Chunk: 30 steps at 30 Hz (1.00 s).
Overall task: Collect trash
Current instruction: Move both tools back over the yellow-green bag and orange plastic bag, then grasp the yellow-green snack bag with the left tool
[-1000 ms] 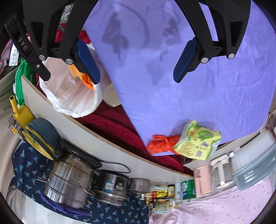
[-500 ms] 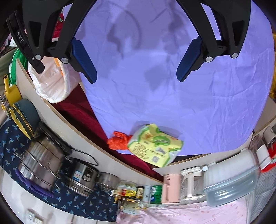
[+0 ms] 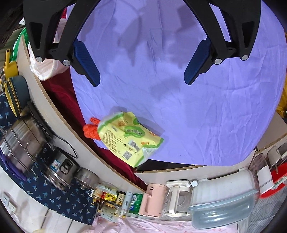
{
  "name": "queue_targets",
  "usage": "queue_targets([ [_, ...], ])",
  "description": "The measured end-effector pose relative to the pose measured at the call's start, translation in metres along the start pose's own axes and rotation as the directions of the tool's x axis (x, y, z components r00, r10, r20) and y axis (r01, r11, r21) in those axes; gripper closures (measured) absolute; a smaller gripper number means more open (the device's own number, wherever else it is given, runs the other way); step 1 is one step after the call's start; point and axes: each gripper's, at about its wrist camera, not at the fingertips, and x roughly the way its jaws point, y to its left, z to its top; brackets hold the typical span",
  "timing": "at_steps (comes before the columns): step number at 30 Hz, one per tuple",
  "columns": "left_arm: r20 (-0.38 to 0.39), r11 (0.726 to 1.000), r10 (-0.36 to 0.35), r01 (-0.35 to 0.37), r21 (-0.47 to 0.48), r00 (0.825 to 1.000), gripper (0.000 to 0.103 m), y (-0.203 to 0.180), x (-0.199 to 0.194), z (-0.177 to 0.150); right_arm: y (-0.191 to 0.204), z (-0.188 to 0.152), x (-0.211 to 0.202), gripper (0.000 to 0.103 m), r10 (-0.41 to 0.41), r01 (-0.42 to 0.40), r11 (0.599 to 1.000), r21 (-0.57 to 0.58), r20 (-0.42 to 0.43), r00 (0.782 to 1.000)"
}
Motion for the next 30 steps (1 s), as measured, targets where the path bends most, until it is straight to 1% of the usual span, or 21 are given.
queue_targets([
  [4,-0.015,0.999,-0.030,0.030,-0.043,0.999,0.013,0.005,0.019,0.020,0.014,0.010,0.022,0.061,0.012,-0.013,1.000,-0.015,-0.012,1.000],
  [11,-0.039,0.991,-0.060,0.054,-0.125,0.997,0.013,0.005,0.058,0.057,0.031,0.031,0.059,0.061,0.038,-0.039,0.999,-0.028,-0.018,0.999],
  [16,-0.070,0.983,-0.055,0.042,-0.181,0.996,0.013,0.006,0.092,0.081,0.036,0.050,0.084,0.061,0.047,-0.047,0.999,-0.027,-0.013,0.999],
  [22,-0.123,0.979,-0.034,0.008,-0.206,0.992,0.013,0.007,0.126,0.092,0.035,0.067,0.112,0.061,0.064,-0.064,0.998,-0.007,-0.019,0.998],
  [23,-0.124,0.979,-0.029,0.004,-0.203,0.992,0.016,0.006,0.129,0.093,0.035,0.070,0.118,0.061,0.067,-0.067,0.998,-0.003,-0.024,0.997],
  [24,-0.124,0.981,-0.027,0.003,-0.196,0.992,0.024,0.006,0.130,0.093,0.036,0.072,0.123,0.061,0.069,-0.069,0.998,-0.003,-0.027,0.997],
  [25,-0.124,0.983,-0.030,0.006,-0.184,0.992,0.029,0.005,0.132,0.093,0.036,0.075,0.129,0.061,0.066,-0.066,0.998,-0.004,-0.031,0.997],
  [27,-0.134,0.987,-0.041,0.019,-0.162,0.990,0.053,0.005,0.133,0.093,0.038,0.081,0.141,0.061,0.060,-0.060,0.998,-0.010,-0.036,0.998],
  [28,-0.137,0.987,-0.048,0.026,-0.159,0.989,0.060,0.005,0.134,0.093,0.038,0.083,0.144,0.061,0.060,-0.061,0.998,-0.012,-0.039,0.997],
  [29,-0.139,0.987,-0.053,0.031,-0.155,0.989,0.069,0.006,0.133,0.092,0.039,0.084,0.148,0.061,0.062,-0.062,0.998,-0.012,-0.042,0.997],
  [30,-0.138,0.987,-0.061,0.039,-0.155,0.989,0.073,0.007,0.132,0.092,0.040,0.088,0.154,0.061,0.064,-0.065,0.998,-0.013,-0.047,0.997],
])
